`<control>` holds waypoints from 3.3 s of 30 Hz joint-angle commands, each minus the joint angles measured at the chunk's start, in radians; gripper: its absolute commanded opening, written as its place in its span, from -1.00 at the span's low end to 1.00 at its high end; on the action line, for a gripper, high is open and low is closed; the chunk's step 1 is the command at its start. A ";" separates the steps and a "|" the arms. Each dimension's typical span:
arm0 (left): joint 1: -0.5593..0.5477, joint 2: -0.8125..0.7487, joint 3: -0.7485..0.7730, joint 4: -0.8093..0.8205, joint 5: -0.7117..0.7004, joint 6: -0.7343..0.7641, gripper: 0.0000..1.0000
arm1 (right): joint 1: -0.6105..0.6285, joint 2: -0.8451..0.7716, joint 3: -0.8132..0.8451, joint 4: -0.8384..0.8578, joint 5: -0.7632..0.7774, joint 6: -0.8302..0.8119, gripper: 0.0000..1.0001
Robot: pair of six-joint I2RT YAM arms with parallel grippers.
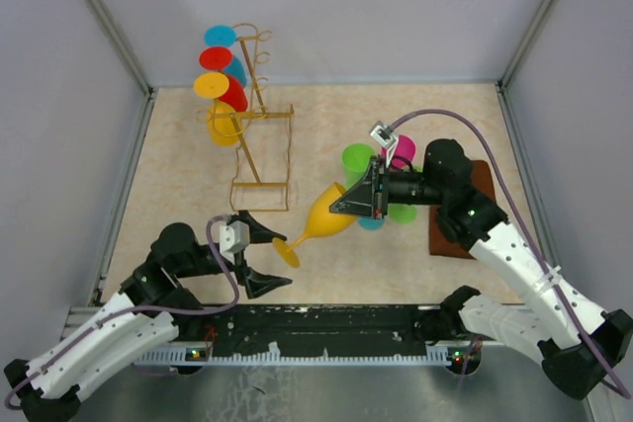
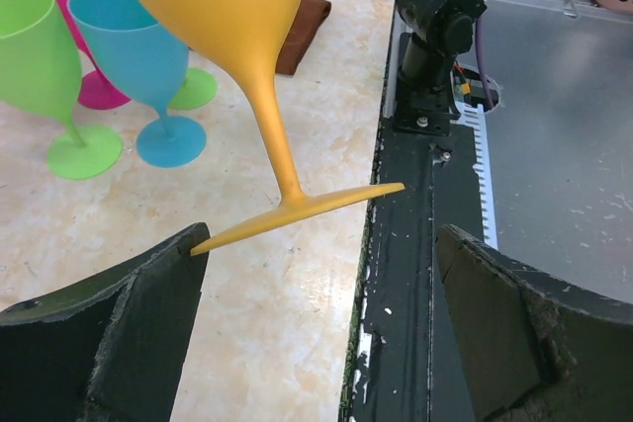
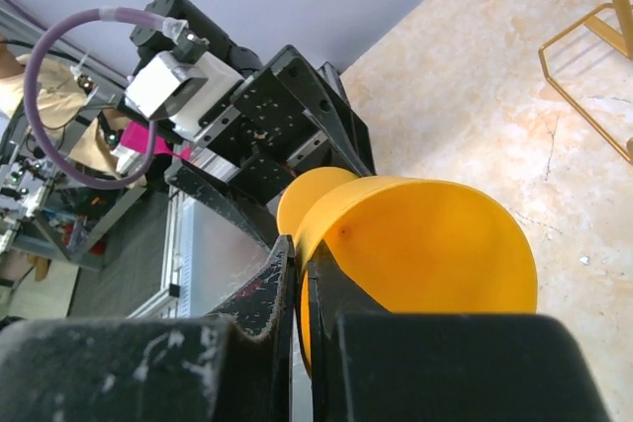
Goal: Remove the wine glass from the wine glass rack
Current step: Place the wine glass at the center of the board.
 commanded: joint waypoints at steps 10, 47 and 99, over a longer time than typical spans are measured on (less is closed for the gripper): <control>-0.002 -0.057 0.027 -0.082 -0.129 -0.036 0.99 | 0.131 0.088 0.147 -0.248 0.376 -0.309 -1.00; -0.001 -0.029 0.194 -0.200 -0.707 -0.388 0.99 | 0.282 0.716 0.448 -0.212 0.965 -0.498 -0.97; -0.001 0.428 0.895 -0.479 -0.779 -0.224 0.99 | 0.266 0.072 0.092 -0.118 0.967 -0.423 0.33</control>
